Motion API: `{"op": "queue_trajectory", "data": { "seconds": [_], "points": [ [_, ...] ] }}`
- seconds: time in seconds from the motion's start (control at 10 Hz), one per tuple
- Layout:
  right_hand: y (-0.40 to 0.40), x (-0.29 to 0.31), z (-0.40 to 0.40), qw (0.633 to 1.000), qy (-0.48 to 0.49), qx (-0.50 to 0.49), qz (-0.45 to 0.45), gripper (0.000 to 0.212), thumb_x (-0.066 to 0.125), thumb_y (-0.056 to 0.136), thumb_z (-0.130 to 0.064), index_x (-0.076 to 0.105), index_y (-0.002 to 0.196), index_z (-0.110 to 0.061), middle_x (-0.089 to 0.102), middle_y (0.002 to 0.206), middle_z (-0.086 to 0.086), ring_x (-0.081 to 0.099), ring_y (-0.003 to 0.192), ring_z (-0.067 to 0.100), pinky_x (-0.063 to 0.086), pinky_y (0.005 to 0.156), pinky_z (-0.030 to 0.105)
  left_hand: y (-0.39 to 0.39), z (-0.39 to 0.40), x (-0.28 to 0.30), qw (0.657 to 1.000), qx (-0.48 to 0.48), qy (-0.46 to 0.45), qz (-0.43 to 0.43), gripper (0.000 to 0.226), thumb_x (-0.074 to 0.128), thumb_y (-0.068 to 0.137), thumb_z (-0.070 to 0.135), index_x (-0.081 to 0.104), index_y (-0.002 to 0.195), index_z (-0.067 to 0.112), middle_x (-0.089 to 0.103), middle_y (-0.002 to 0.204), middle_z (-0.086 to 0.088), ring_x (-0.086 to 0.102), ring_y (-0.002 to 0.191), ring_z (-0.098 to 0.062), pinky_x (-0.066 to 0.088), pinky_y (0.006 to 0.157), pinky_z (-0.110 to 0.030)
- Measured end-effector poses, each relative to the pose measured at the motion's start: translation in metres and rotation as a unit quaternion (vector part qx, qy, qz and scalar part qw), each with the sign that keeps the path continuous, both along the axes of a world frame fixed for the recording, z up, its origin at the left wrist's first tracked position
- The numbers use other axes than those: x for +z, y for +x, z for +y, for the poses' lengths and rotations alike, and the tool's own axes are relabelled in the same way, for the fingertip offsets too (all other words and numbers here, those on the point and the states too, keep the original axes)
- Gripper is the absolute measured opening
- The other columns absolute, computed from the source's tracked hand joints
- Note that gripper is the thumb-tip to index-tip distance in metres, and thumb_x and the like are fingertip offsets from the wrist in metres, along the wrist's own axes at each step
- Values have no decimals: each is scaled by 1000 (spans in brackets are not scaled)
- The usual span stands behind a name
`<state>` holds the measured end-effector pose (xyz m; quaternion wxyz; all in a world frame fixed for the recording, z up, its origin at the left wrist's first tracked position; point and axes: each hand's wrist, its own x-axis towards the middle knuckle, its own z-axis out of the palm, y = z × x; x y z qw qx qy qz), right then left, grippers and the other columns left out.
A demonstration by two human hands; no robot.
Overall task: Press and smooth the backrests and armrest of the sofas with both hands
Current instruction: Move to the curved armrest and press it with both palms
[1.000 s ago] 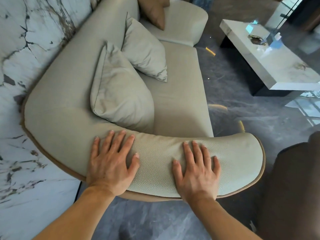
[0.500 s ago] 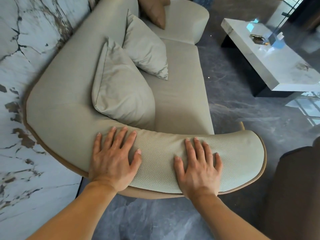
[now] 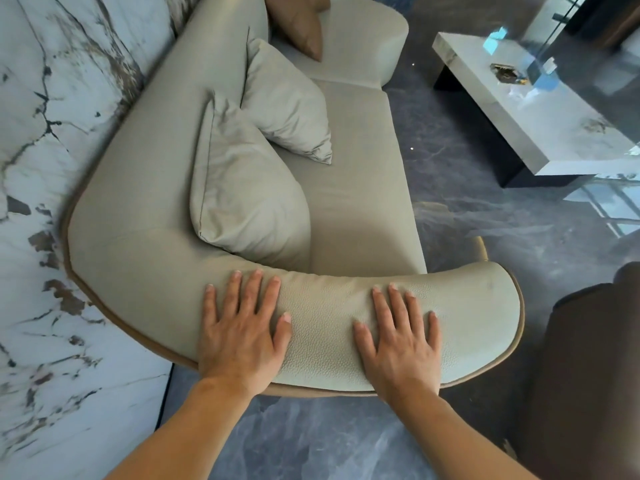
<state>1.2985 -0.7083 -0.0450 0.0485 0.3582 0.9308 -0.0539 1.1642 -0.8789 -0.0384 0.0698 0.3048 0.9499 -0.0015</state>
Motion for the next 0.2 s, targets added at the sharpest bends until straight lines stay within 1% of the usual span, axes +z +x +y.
{"op": "queue_trajectory", "data": {
  "seconds": [0.1,0.2],
  "points": [
    [-1,18,5,996,-67,12,-52,71,4,88,-67,-3,151,-36,-7,162,-9,-14,146,15,-13,114,48,-4,0,9,998,-10,-35,-51,73,-11,86,56,-3,153,29,-1,163,1,-8,149,-25,-9,117,-52],
    [-7,40,11,991,-107,15,-83,67,11,92,-63,-1,152,-34,-6,162,-8,-13,146,17,-14,113,52,-10,-2,23,993,-16,-26,-113,68,-5,91,57,-8,152,28,-10,163,1,-14,148,-24,-10,117,-50]
  ]
}}
